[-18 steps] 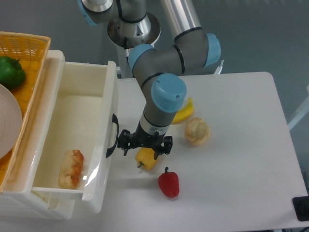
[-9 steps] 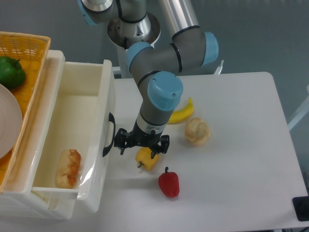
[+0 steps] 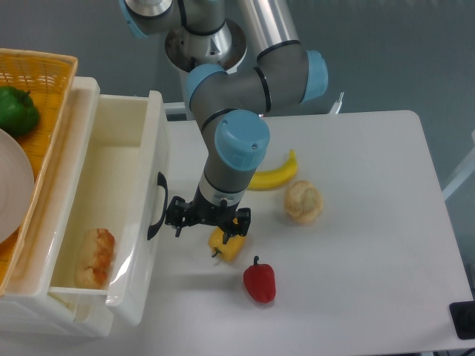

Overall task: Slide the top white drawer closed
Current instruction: 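Push the drawer front with the gripper into the drawer unit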

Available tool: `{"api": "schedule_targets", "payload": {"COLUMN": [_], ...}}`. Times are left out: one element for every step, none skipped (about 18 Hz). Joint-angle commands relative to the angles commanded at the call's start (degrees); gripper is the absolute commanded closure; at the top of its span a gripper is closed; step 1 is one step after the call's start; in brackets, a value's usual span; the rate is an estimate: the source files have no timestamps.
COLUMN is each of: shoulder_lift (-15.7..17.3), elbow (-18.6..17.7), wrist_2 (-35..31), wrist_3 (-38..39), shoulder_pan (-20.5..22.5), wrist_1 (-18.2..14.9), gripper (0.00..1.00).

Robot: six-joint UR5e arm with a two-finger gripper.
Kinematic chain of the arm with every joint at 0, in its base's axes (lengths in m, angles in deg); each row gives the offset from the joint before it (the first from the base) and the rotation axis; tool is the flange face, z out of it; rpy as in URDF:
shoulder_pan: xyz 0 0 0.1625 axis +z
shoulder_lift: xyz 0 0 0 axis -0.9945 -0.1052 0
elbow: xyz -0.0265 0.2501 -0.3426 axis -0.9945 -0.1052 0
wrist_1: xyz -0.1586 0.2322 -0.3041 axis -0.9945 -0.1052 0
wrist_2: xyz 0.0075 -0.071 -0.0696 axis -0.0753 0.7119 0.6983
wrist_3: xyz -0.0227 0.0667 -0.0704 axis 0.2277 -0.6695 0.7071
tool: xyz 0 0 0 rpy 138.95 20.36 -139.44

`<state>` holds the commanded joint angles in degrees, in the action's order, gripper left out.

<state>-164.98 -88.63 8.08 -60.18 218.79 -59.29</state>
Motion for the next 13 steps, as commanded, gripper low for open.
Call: {"api": "schedule_targets", "payload": {"shoulder_lift": [0.0, 0.09, 0.17, 0.35, 0.35, 0.44, 0.44, 0.44, 0.44, 0.44, 0.44, 0.53, 0.53], "elbow": [0.0, 0.09, 0.09, 0.09, 0.09, 0.0, 0.09, 0.09, 0.09, 0.09, 0.17, 0.18, 0.18], "wrist_2": [0.09, 0.09, 0.0, 0.0, 0.09, 0.09, 0.09, 0.0, 0.09, 0.09, 0.09, 0.09, 0.0], "wrist_3": [0.0, 0.09, 0.18, 0.44, 0.44, 0.44, 0.44, 0.44, 0.53, 0.62, 0.79, 1.4, 2.02], "shoulder_pan": [-0.09, -0.44, -0.88, -0.97, -1.05, -1.23, -1.75, -2.02, -2.11, -2.2, -2.72, -3.07, -3.25], "wrist_1": [0.0, 0.09, 0.0, 0.0, 0.0, 0.0, 0.0, 0.0, 0.09, 0.0, 0.09, 0.09, 0.09], "gripper": [0.0, 0.0, 0.0, 0.0, 0.0, 0.0, 0.0, 0.0, 0.0, 0.0, 0.0, 0.0, 0.0]}}
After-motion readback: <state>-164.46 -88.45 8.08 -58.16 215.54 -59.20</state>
